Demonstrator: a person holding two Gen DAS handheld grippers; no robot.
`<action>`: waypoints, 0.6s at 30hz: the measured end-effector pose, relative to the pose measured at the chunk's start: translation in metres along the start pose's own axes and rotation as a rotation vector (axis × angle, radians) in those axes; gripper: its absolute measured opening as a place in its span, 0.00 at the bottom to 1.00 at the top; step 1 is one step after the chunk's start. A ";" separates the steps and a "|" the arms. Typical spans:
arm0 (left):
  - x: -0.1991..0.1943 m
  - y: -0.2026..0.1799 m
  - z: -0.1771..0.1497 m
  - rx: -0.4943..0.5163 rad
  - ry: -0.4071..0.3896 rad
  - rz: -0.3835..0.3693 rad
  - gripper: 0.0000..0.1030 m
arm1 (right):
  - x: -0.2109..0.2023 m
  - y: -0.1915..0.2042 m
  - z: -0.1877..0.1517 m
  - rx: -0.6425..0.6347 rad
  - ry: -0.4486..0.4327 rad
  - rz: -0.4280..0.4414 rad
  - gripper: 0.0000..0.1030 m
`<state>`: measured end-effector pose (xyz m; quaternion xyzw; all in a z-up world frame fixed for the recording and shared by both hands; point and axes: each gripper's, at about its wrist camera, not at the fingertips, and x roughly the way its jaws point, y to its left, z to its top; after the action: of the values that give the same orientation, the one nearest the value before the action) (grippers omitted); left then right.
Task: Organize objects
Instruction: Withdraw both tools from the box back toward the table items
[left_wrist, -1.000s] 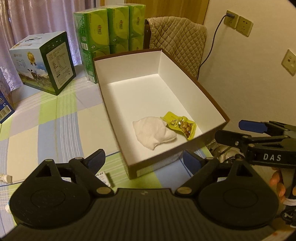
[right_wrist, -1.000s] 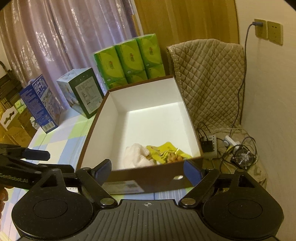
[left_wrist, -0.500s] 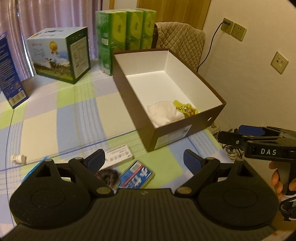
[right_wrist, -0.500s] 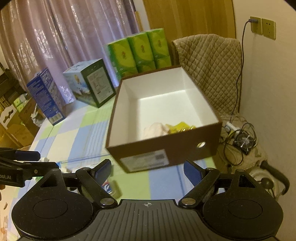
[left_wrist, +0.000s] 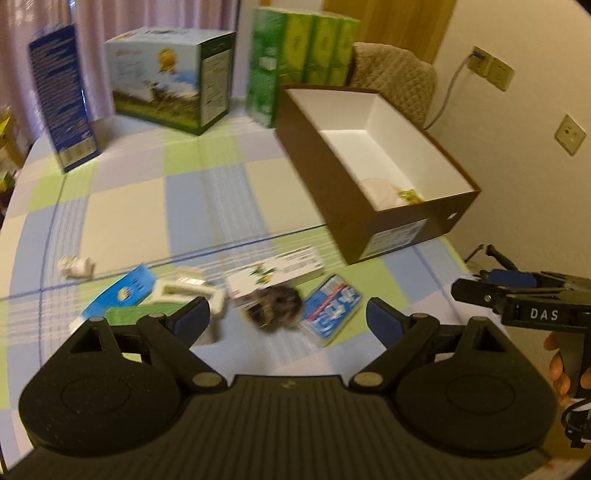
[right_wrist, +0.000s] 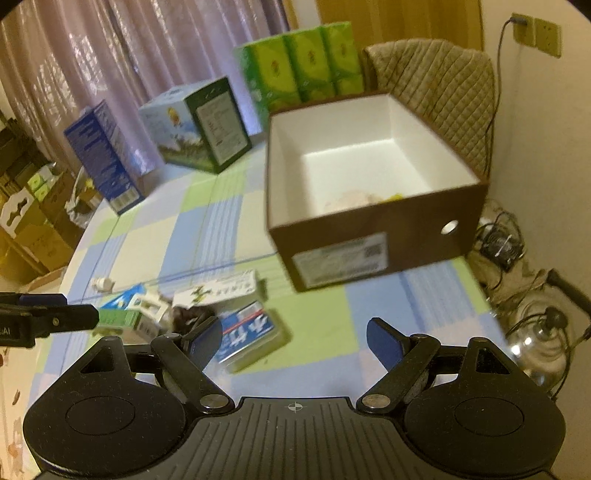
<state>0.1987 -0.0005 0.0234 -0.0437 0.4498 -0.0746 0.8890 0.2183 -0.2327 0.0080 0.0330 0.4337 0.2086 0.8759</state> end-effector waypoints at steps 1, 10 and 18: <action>-0.001 0.008 -0.003 -0.010 0.003 0.008 0.87 | 0.005 0.005 -0.003 0.000 0.013 0.003 0.80; -0.007 0.085 -0.029 -0.119 0.035 0.114 0.87 | 0.047 0.039 -0.020 0.014 0.094 0.000 0.80; -0.012 0.136 -0.041 -0.184 0.038 0.187 0.87 | 0.090 0.038 -0.013 0.173 0.121 -0.065 0.80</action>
<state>0.1714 0.1347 -0.0112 -0.0815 0.4735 0.0493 0.8756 0.2437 -0.1647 -0.0581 0.0817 0.5032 0.1434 0.8482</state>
